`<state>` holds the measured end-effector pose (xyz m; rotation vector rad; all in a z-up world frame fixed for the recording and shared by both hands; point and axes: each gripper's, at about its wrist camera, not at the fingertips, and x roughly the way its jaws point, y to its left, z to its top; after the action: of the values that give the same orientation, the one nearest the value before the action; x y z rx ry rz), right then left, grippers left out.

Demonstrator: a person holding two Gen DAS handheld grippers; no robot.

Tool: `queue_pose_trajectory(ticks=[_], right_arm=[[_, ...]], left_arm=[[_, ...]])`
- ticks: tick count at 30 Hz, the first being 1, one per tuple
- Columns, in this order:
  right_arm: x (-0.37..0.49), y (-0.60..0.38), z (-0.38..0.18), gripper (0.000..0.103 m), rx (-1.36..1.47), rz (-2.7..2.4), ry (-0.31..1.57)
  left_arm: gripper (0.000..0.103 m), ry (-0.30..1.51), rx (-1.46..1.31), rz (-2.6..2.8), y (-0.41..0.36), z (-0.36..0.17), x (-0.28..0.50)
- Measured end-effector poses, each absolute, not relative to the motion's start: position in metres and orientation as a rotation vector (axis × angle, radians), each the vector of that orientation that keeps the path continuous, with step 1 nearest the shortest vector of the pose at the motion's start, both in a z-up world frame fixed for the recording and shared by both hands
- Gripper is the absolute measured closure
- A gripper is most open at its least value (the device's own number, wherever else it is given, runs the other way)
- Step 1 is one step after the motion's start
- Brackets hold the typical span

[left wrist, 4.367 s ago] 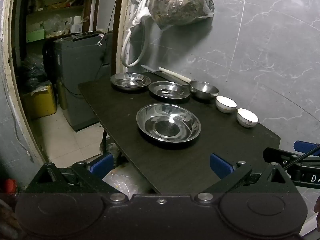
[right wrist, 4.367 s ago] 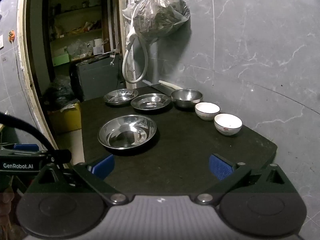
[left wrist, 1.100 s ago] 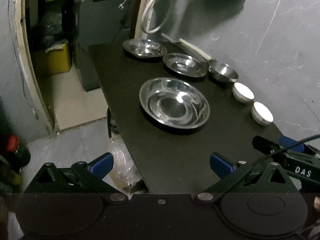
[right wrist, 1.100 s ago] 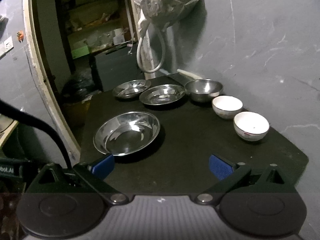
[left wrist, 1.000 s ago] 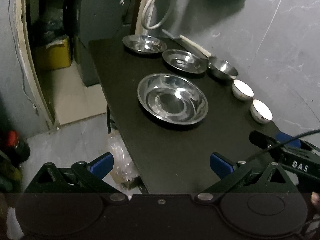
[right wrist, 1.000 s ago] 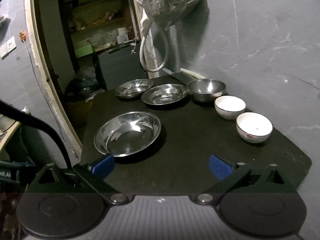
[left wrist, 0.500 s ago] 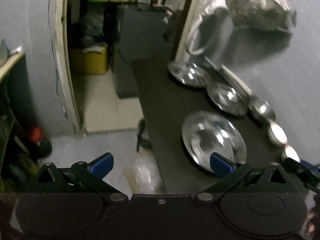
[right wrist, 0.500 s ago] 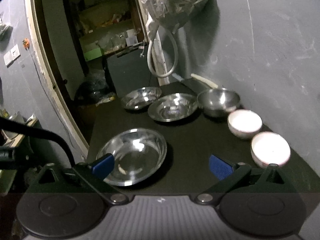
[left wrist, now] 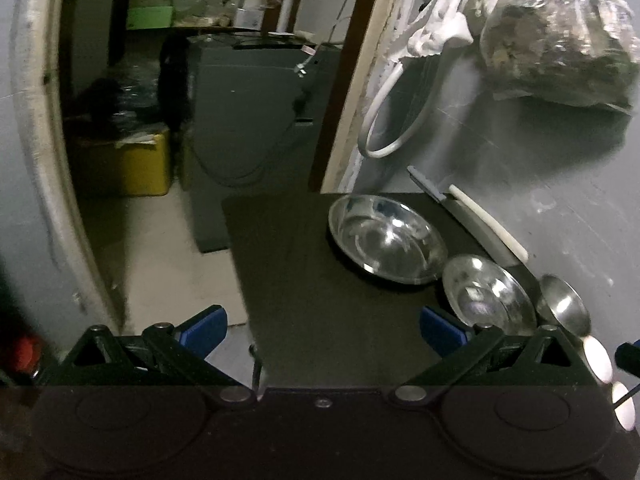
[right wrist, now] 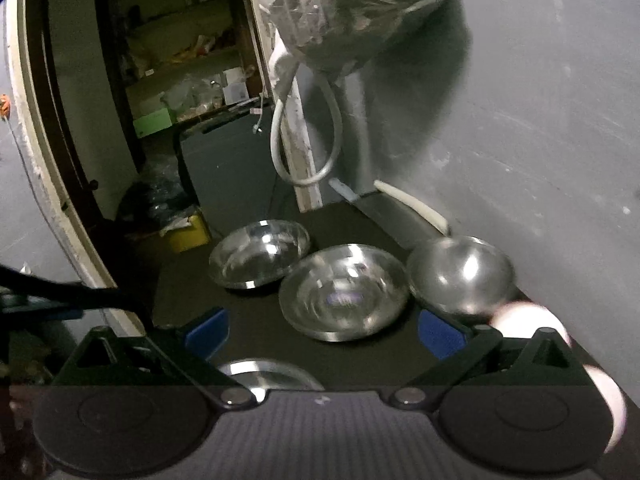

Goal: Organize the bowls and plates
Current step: 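Move both grippers forward to the rim of the large steel plate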

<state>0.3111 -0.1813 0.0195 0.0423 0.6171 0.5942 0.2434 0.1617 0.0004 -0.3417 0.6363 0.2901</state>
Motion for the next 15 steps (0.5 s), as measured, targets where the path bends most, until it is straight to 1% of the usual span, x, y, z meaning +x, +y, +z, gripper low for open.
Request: queue_pose_trajectory(ticks=[6,10,11,15], right_arm=[[0.355,-0.128,0.016,0.000,0.009,0.639,0.608],[0.387,-0.100,0.007,0.001,-0.011,0.669,0.612],[0.396,-0.093,0.005,0.002,-0.015,0.674,0.611],[0.426,-0.073,-0.007,0.013,-0.018,0.686,0.637]], left_arm=[[0.001,0.645,-0.351,0.247,0.197,-0.018,0.301],[0.001,0.654,-0.366,0.232,0.210,-0.031,0.326],[0.001,0.657,-0.376,0.229,0.213,-0.035,0.332],[0.004,0.658,-0.431,0.212,0.223,-0.048,0.349]])
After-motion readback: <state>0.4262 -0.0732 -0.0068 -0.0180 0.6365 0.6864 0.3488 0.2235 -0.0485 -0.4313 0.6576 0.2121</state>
